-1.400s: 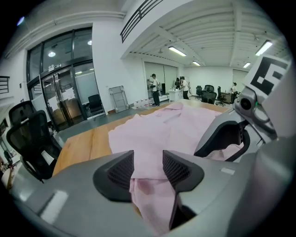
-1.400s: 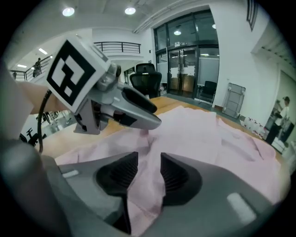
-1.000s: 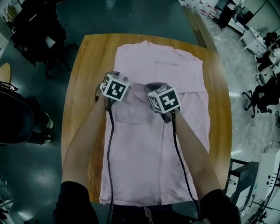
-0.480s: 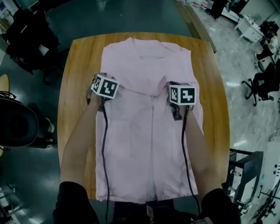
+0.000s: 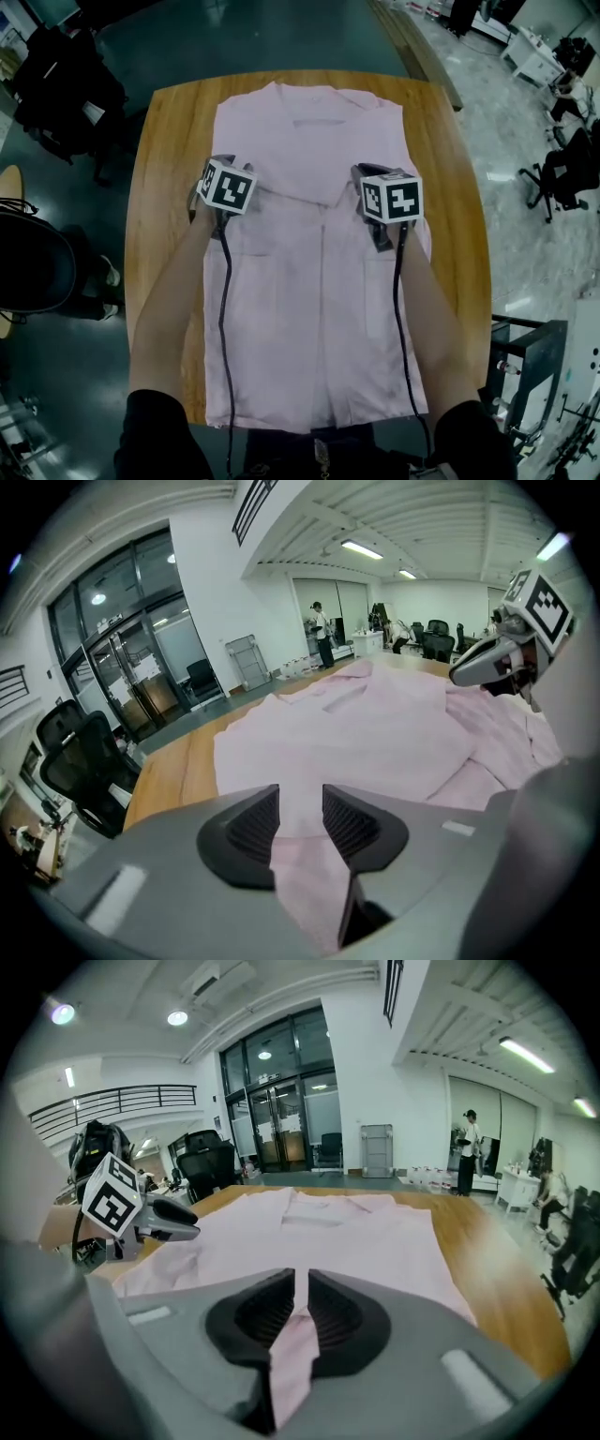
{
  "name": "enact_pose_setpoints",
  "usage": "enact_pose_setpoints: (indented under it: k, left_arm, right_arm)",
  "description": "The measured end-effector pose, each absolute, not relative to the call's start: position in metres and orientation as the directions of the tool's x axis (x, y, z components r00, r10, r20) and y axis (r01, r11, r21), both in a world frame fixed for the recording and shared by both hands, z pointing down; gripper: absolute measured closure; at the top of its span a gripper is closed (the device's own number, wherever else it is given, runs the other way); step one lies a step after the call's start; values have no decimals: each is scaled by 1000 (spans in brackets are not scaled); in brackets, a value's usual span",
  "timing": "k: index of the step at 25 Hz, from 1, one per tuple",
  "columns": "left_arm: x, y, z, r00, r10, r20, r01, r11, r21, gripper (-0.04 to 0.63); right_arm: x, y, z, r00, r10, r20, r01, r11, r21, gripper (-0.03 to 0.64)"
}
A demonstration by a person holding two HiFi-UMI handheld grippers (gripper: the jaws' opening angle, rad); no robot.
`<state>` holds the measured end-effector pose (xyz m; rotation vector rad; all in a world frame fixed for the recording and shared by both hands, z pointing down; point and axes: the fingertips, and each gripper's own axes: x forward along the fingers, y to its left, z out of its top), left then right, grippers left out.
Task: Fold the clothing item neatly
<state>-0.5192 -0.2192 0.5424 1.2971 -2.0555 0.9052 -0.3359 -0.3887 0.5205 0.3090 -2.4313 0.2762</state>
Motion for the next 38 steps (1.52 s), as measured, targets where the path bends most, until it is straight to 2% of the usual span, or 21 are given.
enact_pose_setpoints:
  k: [6,11,14,15,24,27,31,38]
  left_arm:
    - [-526,-210,529,-385,-591,709,-918,326,-226,495]
    - [-550,-221,483,-392,-672,629,-918,331,-218,495]
    - [-559,-241,459,-402,-718,567,-915,338,-222,586]
    - [-561,-251,455,-399,-730,555,-917,331,-223,588]
    - [-596,-336,477,-381,-721,579,-922,252,-294,572]
    - [-616,-360,495,-372,-710,598,-925,227,-305,533]
    - [-638,-386,516,-355,-698,622,-930,192,-315,488]
    - [-663,-413,545,-298,-679,671,-942,95,-323,434]
  right_arm:
    - [-319,-405,521,-727,-177,663,-311,947,-87,577]
    - [-325,-431,479,-768,-213,604,-300,953,-46,577]
    - [-342,-445,456,-803,-194,564,-229,973,10,577]
    - [-348,-453,452,-810,-187,556,-205,978,31,577]
    - [-405,-558,492,-777,-131,615,-28,984,173,563]
    - [-432,-575,508,-785,-93,612,31,982,188,549]
    - [-466,-588,525,-782,-35,622,113,974,197,496]
    - [-500,-580,557,-671,20,741,344,894,287,495]
